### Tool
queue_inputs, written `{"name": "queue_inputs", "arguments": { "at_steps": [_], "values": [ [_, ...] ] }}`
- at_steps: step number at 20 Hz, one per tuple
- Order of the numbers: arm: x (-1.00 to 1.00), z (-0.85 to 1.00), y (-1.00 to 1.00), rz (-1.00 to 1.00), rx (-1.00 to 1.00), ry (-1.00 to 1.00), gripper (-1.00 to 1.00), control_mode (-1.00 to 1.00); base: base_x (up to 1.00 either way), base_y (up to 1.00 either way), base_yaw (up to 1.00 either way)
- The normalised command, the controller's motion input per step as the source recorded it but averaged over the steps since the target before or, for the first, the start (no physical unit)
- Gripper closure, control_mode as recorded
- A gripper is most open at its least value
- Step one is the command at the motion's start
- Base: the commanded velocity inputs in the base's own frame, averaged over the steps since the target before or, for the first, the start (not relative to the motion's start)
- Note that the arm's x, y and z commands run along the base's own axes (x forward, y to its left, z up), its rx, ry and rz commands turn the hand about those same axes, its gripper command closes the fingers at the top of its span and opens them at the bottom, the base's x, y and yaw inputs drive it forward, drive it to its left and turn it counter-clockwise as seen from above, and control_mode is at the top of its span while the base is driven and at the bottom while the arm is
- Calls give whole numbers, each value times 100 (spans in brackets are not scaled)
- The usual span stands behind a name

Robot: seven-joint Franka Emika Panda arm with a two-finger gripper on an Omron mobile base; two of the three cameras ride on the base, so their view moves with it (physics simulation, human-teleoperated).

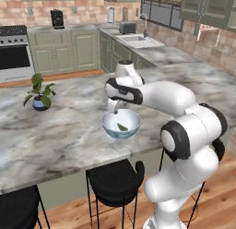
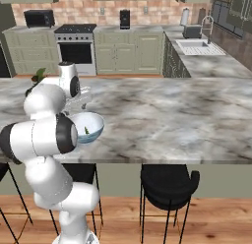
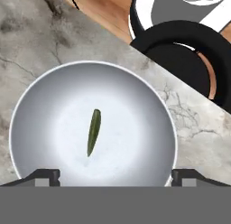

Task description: There is a bowl on the dining counter. Grab a lemon wedge from the fridge and place it in the bowl. Then get the liquor bottle and glass cup from the cabinet and place them next to the bowl.

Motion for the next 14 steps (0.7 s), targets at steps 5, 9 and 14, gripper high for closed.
{"name": "queue_inputs", "arguments": {
  "at_steps": [5, 9, 14],
  "values": [
    [-42, 74, -3, 0, 1, -1, -100, -100, 0, 0, 0],
    [-38, 51, 0, 0, 0, -2, -100, -100, 0, 0, 0],
    [-40, 34, -9, 0, 2, -4, -100, -100, 0, 0, 0]
  ]
}}
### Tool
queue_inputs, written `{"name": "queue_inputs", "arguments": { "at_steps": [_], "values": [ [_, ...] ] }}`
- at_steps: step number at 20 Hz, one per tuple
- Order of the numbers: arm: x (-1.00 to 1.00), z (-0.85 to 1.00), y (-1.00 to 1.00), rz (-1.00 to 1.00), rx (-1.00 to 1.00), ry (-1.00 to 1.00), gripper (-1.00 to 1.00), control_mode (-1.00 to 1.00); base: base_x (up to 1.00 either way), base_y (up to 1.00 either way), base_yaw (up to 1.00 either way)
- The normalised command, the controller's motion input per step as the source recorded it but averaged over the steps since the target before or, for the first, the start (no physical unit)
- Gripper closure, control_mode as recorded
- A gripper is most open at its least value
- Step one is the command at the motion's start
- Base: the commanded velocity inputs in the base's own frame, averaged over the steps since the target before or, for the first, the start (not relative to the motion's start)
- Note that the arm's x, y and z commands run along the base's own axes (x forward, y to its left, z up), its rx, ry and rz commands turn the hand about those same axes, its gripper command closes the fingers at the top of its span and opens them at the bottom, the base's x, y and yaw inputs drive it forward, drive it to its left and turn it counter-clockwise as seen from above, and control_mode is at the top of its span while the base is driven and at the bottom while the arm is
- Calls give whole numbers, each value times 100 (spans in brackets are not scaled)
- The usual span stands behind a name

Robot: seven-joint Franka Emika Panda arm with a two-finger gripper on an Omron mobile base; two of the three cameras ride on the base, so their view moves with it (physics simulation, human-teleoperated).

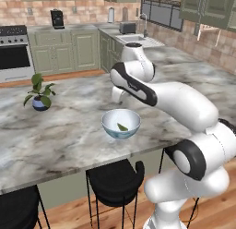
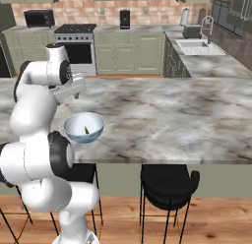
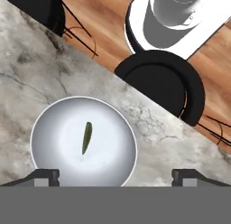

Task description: There is a bowl on the dining counter. Grab a lemon wedge from the fridge and place it in the bowl. Then get the liquor bottle and glass cup from the cabinet and place them next to the bowl.

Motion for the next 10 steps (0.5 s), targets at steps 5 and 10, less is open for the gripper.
{"name": "queue_inputs", "arguments": {
  "at_steps": [5, 10],
  "values": [
    [-54, 2, -30, 0, 6, -9, -100, -100, 0, 0, 0],
    [-53, 0, -3, 3, 1, -2, -100, -100, 0, 0, 0]
  ]
}}
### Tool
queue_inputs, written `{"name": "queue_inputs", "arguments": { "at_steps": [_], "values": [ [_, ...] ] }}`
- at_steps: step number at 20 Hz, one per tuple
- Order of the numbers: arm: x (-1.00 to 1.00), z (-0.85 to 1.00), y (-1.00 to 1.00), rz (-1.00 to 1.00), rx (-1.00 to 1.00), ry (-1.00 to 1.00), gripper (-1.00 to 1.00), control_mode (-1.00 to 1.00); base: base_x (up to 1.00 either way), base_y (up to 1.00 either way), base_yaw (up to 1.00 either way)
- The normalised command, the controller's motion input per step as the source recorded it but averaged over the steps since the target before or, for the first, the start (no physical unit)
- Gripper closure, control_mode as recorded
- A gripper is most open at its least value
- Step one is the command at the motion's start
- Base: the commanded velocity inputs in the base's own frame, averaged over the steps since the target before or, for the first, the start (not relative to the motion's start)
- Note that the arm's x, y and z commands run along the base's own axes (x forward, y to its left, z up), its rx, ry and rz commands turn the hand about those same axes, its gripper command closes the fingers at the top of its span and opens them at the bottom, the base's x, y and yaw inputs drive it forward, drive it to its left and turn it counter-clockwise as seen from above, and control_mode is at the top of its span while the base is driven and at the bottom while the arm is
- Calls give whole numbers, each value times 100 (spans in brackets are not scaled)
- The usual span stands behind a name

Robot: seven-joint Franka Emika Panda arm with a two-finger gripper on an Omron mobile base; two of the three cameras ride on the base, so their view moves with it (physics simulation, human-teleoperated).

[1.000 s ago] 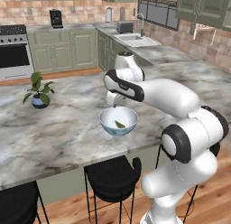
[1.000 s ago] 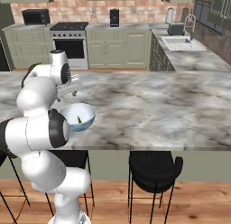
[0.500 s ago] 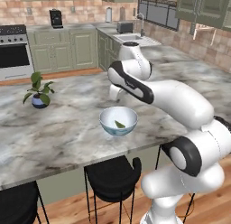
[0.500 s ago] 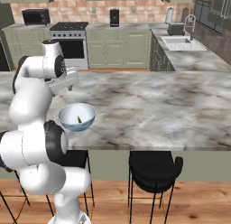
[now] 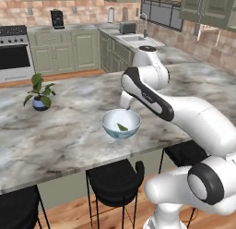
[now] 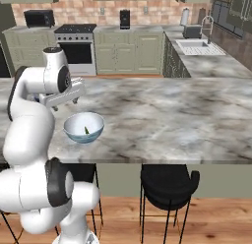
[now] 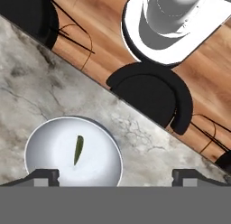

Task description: There is a bowl on the dining counter. Grab a lemon wedge from the fridge and place it in the bowl. Then get the liquor bottle and glass cup from the cabinet and place them next to the bowl.

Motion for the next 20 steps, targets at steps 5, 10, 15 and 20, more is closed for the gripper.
{"name": "queue_inputs", "arguments": {
  "at_steps": [5, 10, 15, 20],
  "values": [
    [-31, 0, 0, 6, 0, -1, -100, 100, -7, 2, 1],
    [0, 0, 0, 0, 0, 0, -100, 100, -81, 35, 6],
    [0, 0, 0, 0, 0, 0, -100, 100, -100, 80, 6],
    [0, 0, 0, 0, 0, 0, -100, 100, -94, 100, 6]
  ]
}}
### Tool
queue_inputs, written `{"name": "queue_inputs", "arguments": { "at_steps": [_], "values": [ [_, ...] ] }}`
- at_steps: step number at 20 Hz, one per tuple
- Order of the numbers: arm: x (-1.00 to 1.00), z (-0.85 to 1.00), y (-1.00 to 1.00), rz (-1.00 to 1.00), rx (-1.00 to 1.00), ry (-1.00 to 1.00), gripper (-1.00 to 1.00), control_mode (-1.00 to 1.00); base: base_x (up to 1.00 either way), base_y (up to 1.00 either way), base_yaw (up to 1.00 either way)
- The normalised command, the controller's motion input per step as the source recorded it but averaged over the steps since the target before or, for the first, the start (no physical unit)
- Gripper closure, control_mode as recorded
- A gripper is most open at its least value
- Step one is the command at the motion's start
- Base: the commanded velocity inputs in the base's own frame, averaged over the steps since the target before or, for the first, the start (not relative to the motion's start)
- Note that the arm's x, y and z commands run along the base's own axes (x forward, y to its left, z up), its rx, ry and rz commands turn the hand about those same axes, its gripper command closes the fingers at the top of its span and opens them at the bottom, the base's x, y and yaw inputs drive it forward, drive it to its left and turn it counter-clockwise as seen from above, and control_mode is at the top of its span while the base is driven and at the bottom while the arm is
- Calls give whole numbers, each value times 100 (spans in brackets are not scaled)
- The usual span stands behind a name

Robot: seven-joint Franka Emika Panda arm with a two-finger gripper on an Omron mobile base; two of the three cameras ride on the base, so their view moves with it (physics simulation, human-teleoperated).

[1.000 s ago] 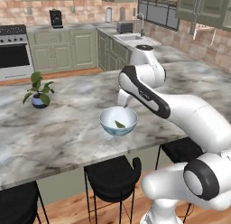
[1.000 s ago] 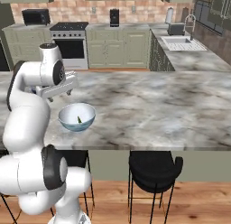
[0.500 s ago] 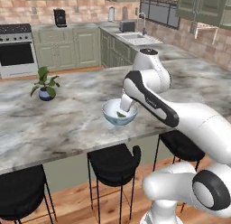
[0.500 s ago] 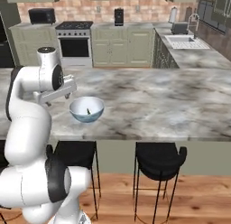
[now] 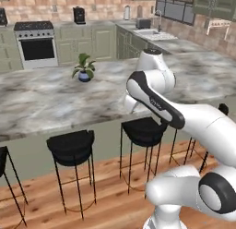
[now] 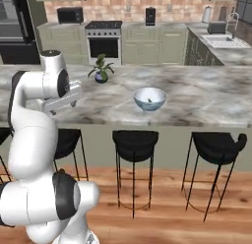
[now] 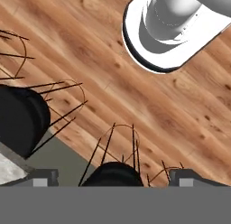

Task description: There is a bowl on the dining counter. Grab a lemon wedge from the fridge and place it in the bowl. Then get the liquor bottle and glass cup from the cabinet and place them next to the bowl.

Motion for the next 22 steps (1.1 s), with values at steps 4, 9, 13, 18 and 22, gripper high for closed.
{"name": "queue_inputs", "arguments": {
  "at_steps": [4, 9, 13, 18, 22],
  "values": [
    [0, 0, 0, 0, 0, 0, -100, 100, -67, 100, 0],
    [0, 0, 0, 0, 0, 0, -100, 100, -53, 100, 0],
    [0, 0, 0, 0, 0, 0, -100, 100, -29, 100, 0],
    [0, 0, 0, 0, 0, 0, -100, 100, -3, 100, -3],
    [0, 0, 0, 0, 0, 0, -100, 100, 0, 100, -7]
  ]
}}
